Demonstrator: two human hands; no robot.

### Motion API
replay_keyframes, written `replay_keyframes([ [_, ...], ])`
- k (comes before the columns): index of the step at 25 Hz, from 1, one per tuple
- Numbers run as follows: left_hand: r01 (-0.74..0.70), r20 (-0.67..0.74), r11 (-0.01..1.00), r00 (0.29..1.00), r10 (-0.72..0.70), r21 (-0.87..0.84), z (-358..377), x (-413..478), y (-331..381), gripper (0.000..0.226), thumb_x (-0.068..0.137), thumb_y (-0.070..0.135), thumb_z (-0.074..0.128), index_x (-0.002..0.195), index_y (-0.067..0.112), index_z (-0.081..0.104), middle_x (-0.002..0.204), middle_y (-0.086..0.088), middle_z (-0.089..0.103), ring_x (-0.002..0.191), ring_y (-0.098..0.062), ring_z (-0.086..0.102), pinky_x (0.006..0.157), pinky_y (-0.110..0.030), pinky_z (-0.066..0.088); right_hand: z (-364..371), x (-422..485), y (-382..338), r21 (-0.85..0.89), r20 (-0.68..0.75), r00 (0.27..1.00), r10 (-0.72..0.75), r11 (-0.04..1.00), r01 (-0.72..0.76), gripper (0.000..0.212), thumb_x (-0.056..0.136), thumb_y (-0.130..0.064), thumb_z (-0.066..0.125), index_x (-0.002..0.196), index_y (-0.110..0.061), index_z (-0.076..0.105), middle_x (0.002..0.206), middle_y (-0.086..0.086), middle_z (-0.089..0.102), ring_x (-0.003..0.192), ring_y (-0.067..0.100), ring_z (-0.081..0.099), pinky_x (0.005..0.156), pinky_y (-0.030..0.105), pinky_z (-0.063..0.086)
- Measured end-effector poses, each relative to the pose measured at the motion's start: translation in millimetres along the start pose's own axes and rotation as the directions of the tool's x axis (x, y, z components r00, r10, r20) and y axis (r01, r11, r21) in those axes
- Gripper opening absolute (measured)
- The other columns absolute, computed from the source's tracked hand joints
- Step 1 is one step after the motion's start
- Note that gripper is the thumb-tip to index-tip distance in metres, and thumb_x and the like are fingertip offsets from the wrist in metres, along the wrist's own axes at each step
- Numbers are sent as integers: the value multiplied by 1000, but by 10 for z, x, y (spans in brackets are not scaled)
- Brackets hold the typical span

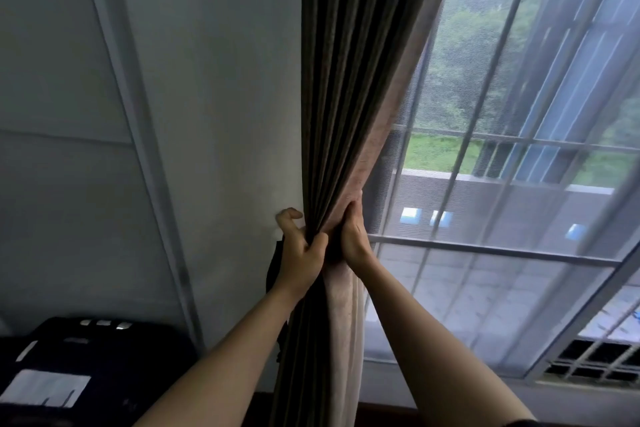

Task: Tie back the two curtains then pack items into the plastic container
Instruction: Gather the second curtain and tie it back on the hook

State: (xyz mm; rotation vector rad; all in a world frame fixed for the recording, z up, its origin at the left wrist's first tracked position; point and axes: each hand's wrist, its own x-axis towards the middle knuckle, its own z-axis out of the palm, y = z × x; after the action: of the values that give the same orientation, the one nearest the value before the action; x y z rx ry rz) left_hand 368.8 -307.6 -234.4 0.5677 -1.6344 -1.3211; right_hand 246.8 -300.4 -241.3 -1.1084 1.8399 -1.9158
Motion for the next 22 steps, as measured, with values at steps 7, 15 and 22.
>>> replay_keyframes([
  [7, 343, 206, 939, 920, -333, -16, -373, 294, 139, 37, 83, 4, 40, 115, 15, 58, 121, -17, 58, 109, -24, 57, 97, -35, 46, 219, -56, -167, 226, 132, 960, 245, 936, -270, 73, 91, -64, 7, 131, -20, 49, 128, 3, 56, 120, 11, 49, 103, 24, 37],
  [15, 382, 299, 924, 880, -370, 18, -388, 388, 223, 40, 82, 5, 37, 115, 13, 59, 118, -16, 59, 98, -18, 61, 86, -28, 49, 100, -121, -280, 352, 235, 955, 184, 899, -260, 53, 99, -48, 7, 116, -30, 54, 119, -2, 58, 117, 9, 50, 105, 24, 33],
  [22, 287, 260, 943, 910, -323, 165, -391, 359, 129, 40, 87, 24, 41, 127, 27, 49, 130, -3, 51, 116, -16, 52, 104, -33, 40, 49, -104, -239, 375, 201, 954, 223, 882, -285, 67, 95, -56, 8, 137, -16, 42, 135, 3, 51, 125, 13, 46, 109, 27, 31],
])
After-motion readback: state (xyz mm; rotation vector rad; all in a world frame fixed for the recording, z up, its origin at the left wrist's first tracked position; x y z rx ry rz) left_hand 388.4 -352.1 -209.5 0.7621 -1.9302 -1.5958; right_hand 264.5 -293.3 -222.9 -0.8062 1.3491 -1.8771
